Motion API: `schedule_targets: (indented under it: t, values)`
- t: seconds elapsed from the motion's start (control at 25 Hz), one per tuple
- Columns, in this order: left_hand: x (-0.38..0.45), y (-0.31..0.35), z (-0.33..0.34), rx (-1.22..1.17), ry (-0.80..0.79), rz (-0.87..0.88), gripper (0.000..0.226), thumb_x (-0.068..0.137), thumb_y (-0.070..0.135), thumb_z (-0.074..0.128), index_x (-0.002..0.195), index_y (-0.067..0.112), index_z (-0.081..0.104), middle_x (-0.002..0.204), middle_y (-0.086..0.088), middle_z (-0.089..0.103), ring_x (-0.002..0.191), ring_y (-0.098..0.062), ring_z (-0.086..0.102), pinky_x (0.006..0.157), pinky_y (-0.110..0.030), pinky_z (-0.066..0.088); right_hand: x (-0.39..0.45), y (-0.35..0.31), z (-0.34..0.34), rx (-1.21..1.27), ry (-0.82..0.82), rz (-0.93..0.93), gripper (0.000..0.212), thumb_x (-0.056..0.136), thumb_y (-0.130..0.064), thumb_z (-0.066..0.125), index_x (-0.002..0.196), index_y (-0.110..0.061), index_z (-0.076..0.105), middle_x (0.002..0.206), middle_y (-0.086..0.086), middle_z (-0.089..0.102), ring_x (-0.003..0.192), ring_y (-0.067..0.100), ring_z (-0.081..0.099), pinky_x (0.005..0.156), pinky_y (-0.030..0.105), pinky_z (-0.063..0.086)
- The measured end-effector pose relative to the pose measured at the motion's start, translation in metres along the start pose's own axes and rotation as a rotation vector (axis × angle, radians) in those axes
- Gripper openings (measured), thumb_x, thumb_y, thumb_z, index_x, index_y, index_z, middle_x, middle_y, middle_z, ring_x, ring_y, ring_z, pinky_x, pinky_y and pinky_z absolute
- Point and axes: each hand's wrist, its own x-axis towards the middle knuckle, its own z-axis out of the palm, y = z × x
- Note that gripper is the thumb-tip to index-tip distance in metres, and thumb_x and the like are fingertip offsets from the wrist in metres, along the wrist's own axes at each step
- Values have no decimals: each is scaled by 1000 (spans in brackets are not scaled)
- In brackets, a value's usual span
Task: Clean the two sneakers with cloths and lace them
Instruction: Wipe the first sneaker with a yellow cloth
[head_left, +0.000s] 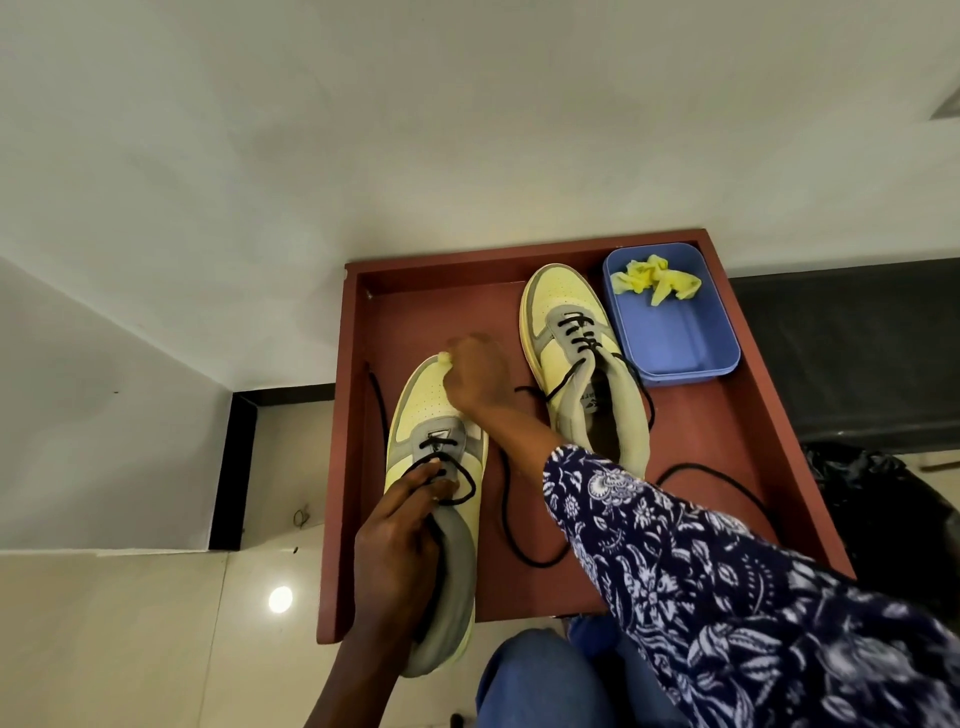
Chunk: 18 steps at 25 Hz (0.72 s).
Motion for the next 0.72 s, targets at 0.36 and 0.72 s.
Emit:
schedule_targets:
  t: [0.36,0.72]
  values:
    - [-2,-5,4,-44,22,-64,45,74,-23,55,100,10,71,116,3,60,114,3,48,94,0,35,10,-24,-1,-322,-246,-349,26,85,-1,47,104,-4,65,113,14,62,108,30,55,82,34,47]
    - [-2,-1,5,-108,57,-121,44,80,-19,52,101,16,69,116,7,60,111,1,52,93,-4,40,0,-34,8,-553,-501,-646,31,87,-1,43,103,-6,69,108,11,68,104,27,59,115,47,14]
